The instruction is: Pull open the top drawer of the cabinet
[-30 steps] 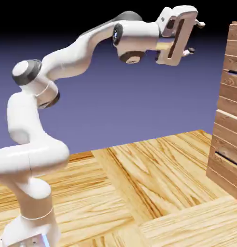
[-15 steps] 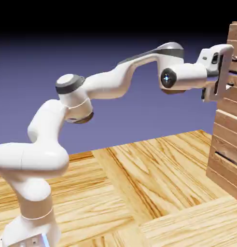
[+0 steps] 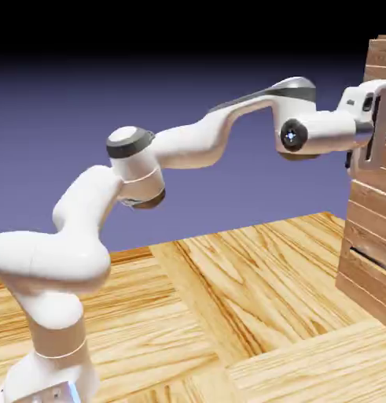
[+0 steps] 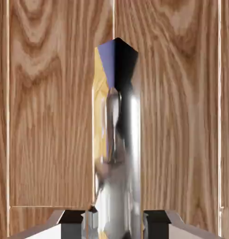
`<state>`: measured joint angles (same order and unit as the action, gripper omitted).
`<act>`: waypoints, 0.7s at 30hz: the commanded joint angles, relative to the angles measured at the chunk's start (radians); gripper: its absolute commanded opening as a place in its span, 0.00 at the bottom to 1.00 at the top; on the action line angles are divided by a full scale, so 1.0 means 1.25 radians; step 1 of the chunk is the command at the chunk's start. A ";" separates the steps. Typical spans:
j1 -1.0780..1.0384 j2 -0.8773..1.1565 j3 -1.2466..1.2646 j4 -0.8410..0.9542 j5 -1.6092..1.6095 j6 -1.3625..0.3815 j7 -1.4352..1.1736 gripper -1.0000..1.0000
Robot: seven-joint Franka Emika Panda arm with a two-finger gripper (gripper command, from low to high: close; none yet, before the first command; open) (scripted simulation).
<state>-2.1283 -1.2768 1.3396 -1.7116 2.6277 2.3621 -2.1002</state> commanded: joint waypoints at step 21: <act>0.430 -0.046 -0.257 -0.609 -0.119 -0.205 -0.081 0.00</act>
<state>-1.5913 -1.3337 1.0180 -2.4723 2.4753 2.1057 -2.2000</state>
